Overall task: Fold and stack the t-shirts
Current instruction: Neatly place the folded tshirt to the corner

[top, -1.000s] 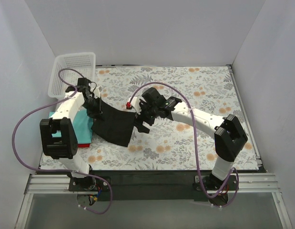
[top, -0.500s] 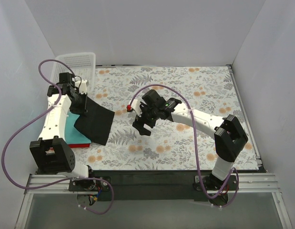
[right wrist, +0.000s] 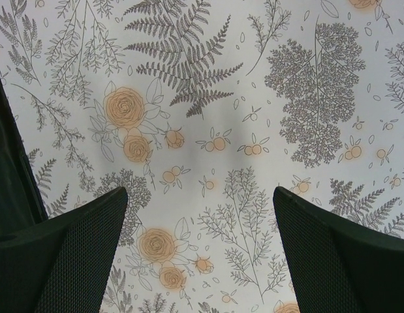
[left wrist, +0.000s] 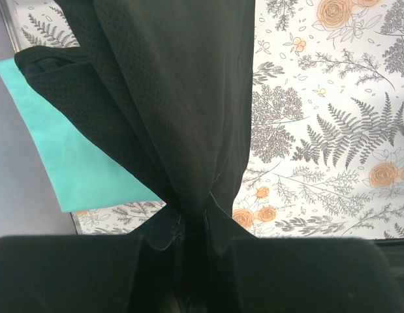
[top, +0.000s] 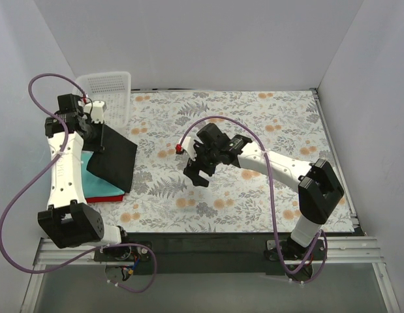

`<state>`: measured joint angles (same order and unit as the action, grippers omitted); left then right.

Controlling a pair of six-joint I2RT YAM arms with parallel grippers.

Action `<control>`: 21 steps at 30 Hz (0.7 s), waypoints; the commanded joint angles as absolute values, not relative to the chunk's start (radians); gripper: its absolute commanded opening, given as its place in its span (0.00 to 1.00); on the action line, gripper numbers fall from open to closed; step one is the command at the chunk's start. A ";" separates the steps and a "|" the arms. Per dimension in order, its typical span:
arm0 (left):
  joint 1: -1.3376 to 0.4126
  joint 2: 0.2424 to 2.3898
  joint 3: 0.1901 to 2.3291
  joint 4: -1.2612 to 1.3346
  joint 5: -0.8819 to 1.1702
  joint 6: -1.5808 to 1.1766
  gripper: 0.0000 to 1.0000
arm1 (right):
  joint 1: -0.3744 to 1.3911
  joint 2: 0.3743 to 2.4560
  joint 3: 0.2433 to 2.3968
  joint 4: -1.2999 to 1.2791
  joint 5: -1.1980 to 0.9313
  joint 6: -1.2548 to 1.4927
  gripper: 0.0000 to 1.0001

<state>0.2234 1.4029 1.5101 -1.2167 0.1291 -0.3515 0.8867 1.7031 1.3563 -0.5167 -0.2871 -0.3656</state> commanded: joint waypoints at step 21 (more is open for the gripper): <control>0.425 1.410 1.477 -1.163 0.204 -0.101 0.00 | 0.891 1.670 1.356 -0.529 -0.291 -0.357 0.98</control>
<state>0.4011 1.4017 1.4879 -1.2217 0.1913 -0.1635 0.8867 1.6924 1.3430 -0.5236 -0.2867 -0.3653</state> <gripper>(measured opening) 0.052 0.984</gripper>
